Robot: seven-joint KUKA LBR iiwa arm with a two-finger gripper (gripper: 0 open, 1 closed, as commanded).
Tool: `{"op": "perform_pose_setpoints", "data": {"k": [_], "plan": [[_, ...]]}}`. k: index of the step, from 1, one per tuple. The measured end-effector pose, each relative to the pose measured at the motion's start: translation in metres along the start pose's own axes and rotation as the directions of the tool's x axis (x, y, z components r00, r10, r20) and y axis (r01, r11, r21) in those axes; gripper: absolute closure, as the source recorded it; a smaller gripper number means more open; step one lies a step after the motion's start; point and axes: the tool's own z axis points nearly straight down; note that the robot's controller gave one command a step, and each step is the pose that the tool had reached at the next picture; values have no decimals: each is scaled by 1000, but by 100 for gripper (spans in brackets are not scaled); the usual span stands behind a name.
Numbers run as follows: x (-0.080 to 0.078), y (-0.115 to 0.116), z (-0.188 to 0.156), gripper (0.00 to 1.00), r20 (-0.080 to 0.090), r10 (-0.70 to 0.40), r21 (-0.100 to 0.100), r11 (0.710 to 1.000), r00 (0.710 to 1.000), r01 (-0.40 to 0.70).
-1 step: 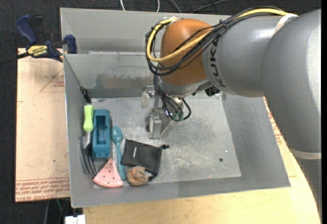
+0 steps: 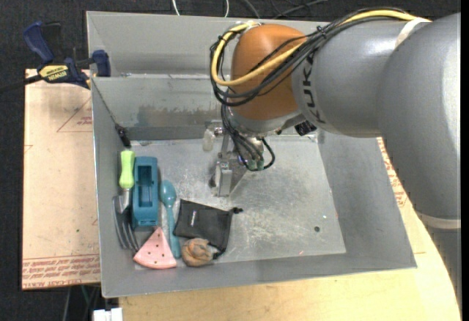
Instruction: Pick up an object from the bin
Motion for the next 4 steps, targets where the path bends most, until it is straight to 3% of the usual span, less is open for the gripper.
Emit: {"op": "perform_pose_setpoints", "data": {"k": [1, 2, 3, 4], "plan": [[0, -34, 25, 0, 1, -109, -2, 994, 994, 109], [4, -74, 56, 100, 4, -197, -2, 980, 980, 197], [4, -74, 55, 100, 4, -197, -2, 980, 980, 197], [10, -75, 20, 100, -5, -167, -4, 986, 986, 167]]}}
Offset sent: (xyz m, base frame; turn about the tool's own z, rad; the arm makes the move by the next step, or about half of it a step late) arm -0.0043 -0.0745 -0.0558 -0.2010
